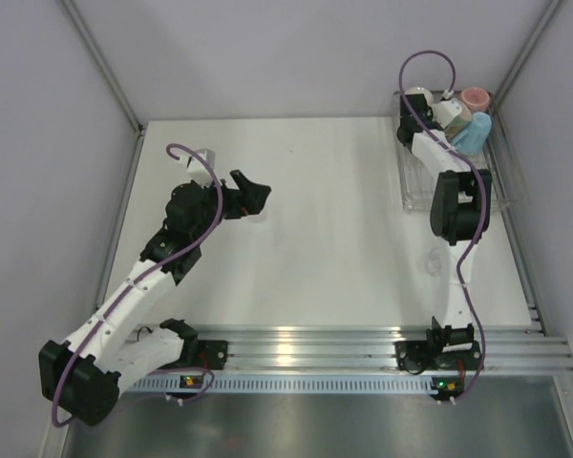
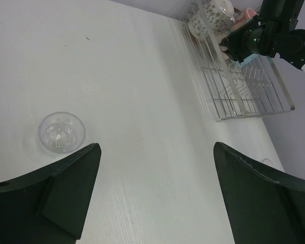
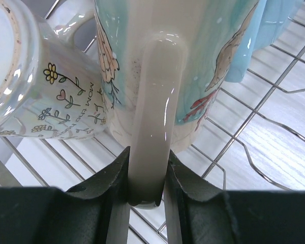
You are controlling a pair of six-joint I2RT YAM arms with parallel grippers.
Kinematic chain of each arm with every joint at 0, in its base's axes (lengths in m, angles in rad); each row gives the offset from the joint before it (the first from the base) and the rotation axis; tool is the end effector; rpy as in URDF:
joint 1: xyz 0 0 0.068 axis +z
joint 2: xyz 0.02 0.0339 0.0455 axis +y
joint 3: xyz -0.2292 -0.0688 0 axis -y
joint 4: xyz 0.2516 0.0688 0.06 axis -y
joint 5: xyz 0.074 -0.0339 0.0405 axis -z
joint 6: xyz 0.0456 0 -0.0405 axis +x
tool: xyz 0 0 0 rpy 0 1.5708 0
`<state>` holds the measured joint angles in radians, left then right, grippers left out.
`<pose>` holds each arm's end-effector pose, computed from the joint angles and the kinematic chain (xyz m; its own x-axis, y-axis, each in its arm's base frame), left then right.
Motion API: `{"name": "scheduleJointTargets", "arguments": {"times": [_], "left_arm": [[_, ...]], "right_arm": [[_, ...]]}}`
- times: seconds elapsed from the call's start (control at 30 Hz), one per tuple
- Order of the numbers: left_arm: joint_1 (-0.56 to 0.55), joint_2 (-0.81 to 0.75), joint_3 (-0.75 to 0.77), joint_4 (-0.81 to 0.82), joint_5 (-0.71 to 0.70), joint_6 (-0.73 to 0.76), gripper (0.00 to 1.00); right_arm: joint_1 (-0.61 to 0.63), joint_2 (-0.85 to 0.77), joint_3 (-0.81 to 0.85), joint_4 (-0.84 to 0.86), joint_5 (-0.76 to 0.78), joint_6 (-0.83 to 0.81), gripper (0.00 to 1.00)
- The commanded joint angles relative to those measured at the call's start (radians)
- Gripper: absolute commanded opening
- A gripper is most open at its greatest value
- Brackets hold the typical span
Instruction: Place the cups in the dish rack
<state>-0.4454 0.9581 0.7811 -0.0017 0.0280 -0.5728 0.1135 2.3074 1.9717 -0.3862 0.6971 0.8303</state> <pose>0.2378 -0.1149 0.2945 -0.3817 -0.4181 -0.8243 0.2959 0.7896 -0.5375 0.5131 0.0290 0.1850 -0.1537 0.5521 -0.8195 0.7490 0.6060 0.2678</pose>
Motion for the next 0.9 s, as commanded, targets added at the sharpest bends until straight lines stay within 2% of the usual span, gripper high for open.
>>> {"name": "scheduleJointTargets", "arguments": {"times": [0.0, 0.13, 0.4, 0.8, 0.87], "left_arm": [[0.004, -0.018, 0.003, 0.037, -0.007, 0.011, 0.98], [0.004, -0.016, 0.009, 0.037, -0.003, 0.008, 0.98], [0.005, -0.024, 0.01, 0.037, 0.001, 0.002, 0.98], [0.004, -0.027, 0.015, 0.037, 0.021, -0.019, 0.98], [0.005, -0.035, 0.012, 0.035, 0.021, -0.019, 0.98]], "right_arm": [[0.02, -0.04, 0.065, 0.098, 0.005, -0.014, 0.27], [0.034, -0.031, 0.065, 0.095, 0.005, -0.028, 0.28], [0.045, -0.026, 0.072, 0.049, 0.022, -0.046, 0.37], [0.045, -0.097, -0.034, 0.069, -0.008, -0.04, 0.37], [0.045, -0.088, -0.04, 0.078, -0.018, -0.042, 0.33]]}}
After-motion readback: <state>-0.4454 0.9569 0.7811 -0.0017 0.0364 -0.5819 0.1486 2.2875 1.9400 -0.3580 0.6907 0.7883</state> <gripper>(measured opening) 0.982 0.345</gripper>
